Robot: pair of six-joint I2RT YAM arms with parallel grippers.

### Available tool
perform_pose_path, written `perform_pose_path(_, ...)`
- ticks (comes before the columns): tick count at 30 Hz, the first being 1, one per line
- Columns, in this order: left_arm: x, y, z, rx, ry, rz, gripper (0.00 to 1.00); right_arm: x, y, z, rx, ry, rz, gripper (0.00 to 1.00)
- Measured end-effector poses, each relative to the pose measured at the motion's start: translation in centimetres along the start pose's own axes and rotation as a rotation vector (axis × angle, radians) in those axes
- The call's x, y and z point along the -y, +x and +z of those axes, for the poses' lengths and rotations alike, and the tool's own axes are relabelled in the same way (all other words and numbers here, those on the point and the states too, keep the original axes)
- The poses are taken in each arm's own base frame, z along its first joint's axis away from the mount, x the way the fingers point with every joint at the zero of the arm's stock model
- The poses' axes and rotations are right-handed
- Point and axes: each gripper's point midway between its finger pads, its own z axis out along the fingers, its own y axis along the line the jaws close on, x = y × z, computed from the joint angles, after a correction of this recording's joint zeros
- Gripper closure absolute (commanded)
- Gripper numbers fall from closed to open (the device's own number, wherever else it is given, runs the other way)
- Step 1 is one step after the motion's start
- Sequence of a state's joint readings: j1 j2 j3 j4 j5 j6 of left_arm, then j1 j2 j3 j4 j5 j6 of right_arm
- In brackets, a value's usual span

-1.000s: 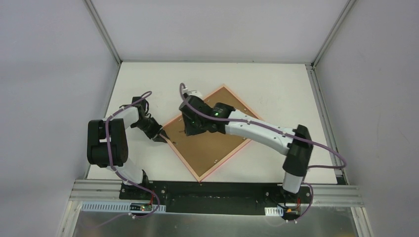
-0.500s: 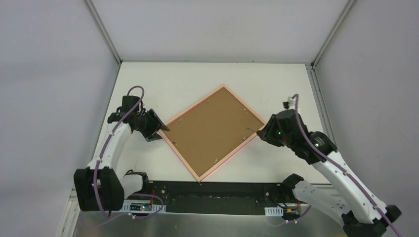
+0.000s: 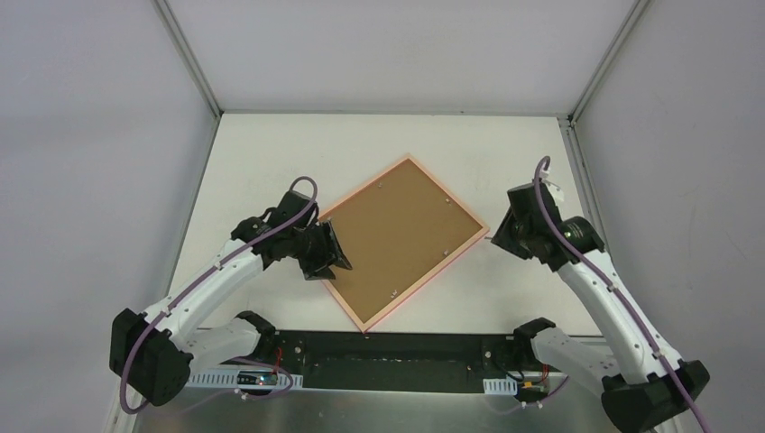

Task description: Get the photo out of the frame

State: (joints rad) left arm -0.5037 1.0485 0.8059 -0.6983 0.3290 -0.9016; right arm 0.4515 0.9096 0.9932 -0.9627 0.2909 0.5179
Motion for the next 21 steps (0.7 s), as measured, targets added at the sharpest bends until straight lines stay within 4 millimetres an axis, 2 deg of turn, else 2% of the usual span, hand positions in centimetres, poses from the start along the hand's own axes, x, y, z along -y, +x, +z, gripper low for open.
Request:
perform_pose_path(4,0.9,1.0,-0.1,-0.007,0.011,0.018,0.49,-1.2,-2.8,1.4,0.004,0.008,0.048,1.00)
perform_pose_path(8,1.5,1.4,-0.7,0.002,0.034,0.012,0.47,-1.9,-7.0,3.0,0.021,-0.006,0.167,1.00)
perform_pose_path(10,1.6,1.4,-0.9,0.009,0.042,0.013,0.46,-1.9,-9.6,4.4,0.023,-0.030,0.259,1.00)
perform_pose_path(13,1.6,1.3,-0.7,-0.008,0.021,0.025,0.47,-1.4,-13.0,7.4,0.006,-0.068,0.412,1.00)
perform_pose_path(15,2.4,0.8,-0.5,-0.028,0.004,0.050,0.48,-1.0,-15.0,10.3,-0.023,-0.119,0.524,1.00)
perform_pose_path(18,4.1,-0.3,-0.6,-0.035,0.003,0.104,0.47,-0.1,-16.7,14.8,-0.078,-0.174,0.677,1.00)
perform_pose_path(21,6.3,-1.8,-1.4,-0.017,0.029,0.194,0.45,0.4,-17.9,19.0,-0.138,-0.232,0.844,1.00)
